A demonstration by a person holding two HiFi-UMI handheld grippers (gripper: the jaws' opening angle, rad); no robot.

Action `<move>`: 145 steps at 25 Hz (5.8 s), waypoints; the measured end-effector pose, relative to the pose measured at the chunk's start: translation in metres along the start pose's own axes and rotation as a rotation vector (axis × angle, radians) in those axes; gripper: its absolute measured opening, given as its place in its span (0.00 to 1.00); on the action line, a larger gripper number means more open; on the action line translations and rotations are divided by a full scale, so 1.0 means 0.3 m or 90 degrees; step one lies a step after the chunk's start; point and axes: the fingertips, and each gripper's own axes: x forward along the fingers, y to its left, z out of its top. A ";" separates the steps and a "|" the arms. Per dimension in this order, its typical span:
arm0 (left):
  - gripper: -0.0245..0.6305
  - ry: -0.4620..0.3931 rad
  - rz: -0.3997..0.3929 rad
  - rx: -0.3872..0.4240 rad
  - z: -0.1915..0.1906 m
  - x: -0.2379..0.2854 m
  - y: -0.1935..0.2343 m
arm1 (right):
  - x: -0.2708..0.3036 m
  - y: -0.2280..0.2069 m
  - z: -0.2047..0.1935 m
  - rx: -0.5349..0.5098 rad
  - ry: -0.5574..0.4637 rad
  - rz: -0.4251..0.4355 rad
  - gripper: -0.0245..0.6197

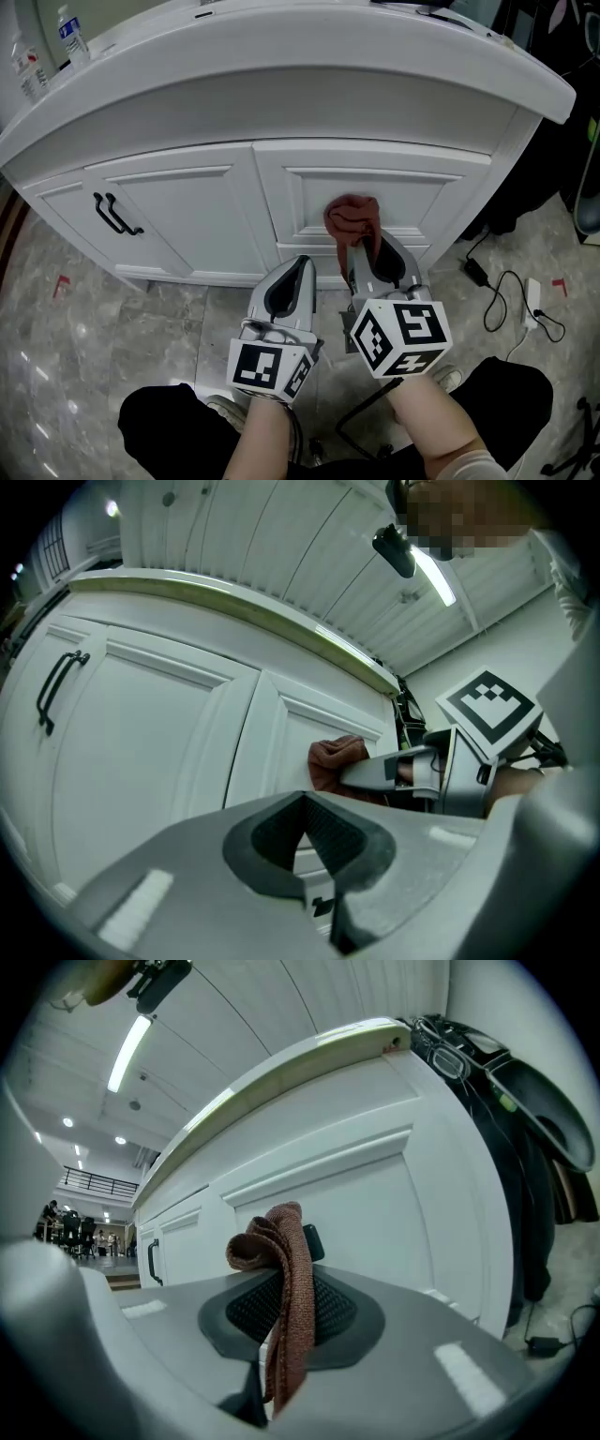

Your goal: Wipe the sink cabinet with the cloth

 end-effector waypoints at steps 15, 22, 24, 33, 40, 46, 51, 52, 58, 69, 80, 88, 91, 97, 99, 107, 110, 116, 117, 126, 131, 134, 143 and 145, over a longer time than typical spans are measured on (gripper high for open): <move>0.04 0.032 -0.032 0.043 -0.029 0.037 -0.090 | -0.019 -0.184 0.073 0.016 -0.027 -0.050 0.16; 0.04 0.034 -0.028 0.047 -0.038 0.048 -0.091 | -0.022 -0.197 0.079 0.013 -0.038 -0.051 0.17; 0.04 0.034 -0.031 0.046 -0.043 0.054 -0.094 | -0.035 -0.216 0.090 0.000 -0.045 -0.070 0.17; 0.04 0.042 -0.055 0.040 -0.064 0.093 -0.155 | -0.107 -0.332 0.149 -0.050 -0.074 -0.136 0.17; 0.04 0.028 -0.056 0.027 -0.062 0.101 -0.159 | -0.147 -0.379 0.147 -0.050 -0.076 -0.159 0.17; 0.04 0.030 -0.056 0.018 -0.064 0.089 -0.150 | -0.185 -0.457 0.143 -0.021 -0.067 -0.201 0.17; 0.04 0.032 -0.047 0.016 -0.071 0.064 -0.122 | -0.194 -0.414 0.096 -0.024 -0.064 -0.188 0.17; 0.04 0.035 -0.045 0.016 -0.075 0.056 -0.113 | -0.187 -0.387 0.068 -0.023 -0.056 -0.175 0.17; 0.04 0.046 -0.013 0.016 -0.096 -0.007 -0.020 | -0.095 -0.168 -0.099 -0.002 -0.003 -0.081 0.17; 0.04 0.066 0.052 0.033 -0.106 -0.155 0.177 | 0.111 0.214 -0.223 0.041 0.026 0.089 0.17; 0.04 0.068 0.047 0.025 -0.128 -0.150 0.186 | 0.151 0.183 -0.208 0.072 0.020 0.091 0.17; 0.04 0.073 0.018 0.023 -0.157 -0.090 0.105 | 0.111 0.079 -0.174 0.063 0.011 0.054 0.17; 0.04 0.079 0.008 0.023 -0.163 -0.069 0.077 | 0.100 0.047 -0.165 0.073 0.014 0.047 0.17; 0.04 0.073 -0.008 0.018 -0.160 -0.029 0.028 | 0.064 -0.039 -0.142 0.084 0.009 0.018 0.17; 0.04 0.067 -0.016 0.018 -0.164 -0.016 0.010 | 0.048 -0.077 -0.128 0.091 0.003 0.004 0.18; 0.04 0.078 -0.042 0.015 -0.188 0.030 -0.083 | -0.013 -0.213 -0.090 0.080 -0.006 -0.046 0.18; 0.04 0.078 -0.051 0.015 -0.196 0.050 -0.113 | -0.033 -0.259 -0.077 0.073 -0.008 -0.064 0.18; 0.04 0.065 -0.064 0.010 -0.197 0.104 -0.166 | -0.083 -0.353 -0.047 0.014 -0.007 -0.111 0.18; 0.04 0.063 -0.066 0.009 -0.195 0.115 -0.175 | -0.091 -0.365 -0.042 0.001 -0.005 -0.118 0.17; 0.04 0.074 -0.087 0.004 -0.229 0.154 -0.237 | -0.156 -0.473 -0.036 0.020 -0.026 -0.176 0.17; 0.04 0.084 -0.081 0.002 -0.267 0.140 -0.213 | -0.176 -0.510 -0.044 0.017 -0.019 -0.194 0.17; 0.04 0.089 -0.071 0.003 -0.282 0.121 -0.186 | -0.198 -0.540 -0.064 0.009 -0.013 -0.223 0.17; 0.04 0.101 -0.026 0.006 -0.315 0.027 -0.049 | -0.120 -0.270 -0.169 0.024 -0.015 -0.099 0.16; 0.04 0.102 -0.005 -0.006 -0.319 -0.005 0.002 | -0.079 -0.152 -0.244 0.019 0.010 -0.049 0.16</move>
